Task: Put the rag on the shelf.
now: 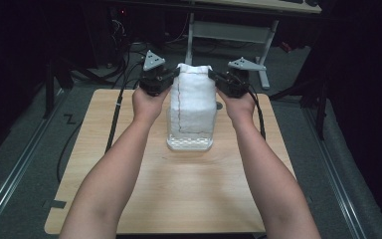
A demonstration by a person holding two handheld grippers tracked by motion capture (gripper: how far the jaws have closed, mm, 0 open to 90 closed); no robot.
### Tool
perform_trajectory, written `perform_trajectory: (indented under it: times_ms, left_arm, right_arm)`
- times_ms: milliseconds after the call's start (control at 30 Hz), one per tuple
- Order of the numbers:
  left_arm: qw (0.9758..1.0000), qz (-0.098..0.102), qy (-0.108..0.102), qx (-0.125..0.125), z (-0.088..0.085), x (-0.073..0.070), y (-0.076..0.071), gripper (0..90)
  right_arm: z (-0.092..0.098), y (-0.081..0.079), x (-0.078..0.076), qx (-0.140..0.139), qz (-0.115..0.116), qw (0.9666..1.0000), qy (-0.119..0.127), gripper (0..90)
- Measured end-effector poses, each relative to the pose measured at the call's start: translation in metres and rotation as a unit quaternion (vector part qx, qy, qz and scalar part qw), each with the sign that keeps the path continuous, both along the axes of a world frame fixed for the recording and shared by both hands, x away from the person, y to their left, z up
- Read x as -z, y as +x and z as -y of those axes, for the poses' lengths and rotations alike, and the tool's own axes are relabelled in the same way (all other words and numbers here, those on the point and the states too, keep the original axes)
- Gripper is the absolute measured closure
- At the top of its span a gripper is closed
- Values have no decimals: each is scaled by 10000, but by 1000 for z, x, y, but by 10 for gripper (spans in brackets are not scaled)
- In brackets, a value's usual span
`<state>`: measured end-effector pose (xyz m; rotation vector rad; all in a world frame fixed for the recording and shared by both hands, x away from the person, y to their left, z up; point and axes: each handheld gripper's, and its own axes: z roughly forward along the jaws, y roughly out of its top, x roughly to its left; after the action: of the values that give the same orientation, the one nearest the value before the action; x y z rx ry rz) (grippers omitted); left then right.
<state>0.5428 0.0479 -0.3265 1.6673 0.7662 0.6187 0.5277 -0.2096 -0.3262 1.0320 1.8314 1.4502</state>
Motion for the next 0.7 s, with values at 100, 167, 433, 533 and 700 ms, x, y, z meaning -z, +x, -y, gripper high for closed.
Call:
perform_trajectory:
  times_ms: [100,167,433,533,700]
  left_arm:
    - [9996,-218,182,-67,5,8,12,827]
    - [9991,-323,257,-90,7,13,17,823]
    - [9944,-985,367,-64,10,40,33,816]
    - [9937,-1078,272,-109,6,41,34,735]
    - [9938,-1101,105,-108,1,38,31,663]
  right_arm:
    - [-1,10,6,46,-168,9997,-159,848]
    - [0,17,12,69,-337,9992,-194,848]
    - [0,32,37,164,-709,9964,-430,830]
    - [1,35,41,135,-901,9948,-459,768]
    - [6,34,38,148,-865,9958,-253,713]
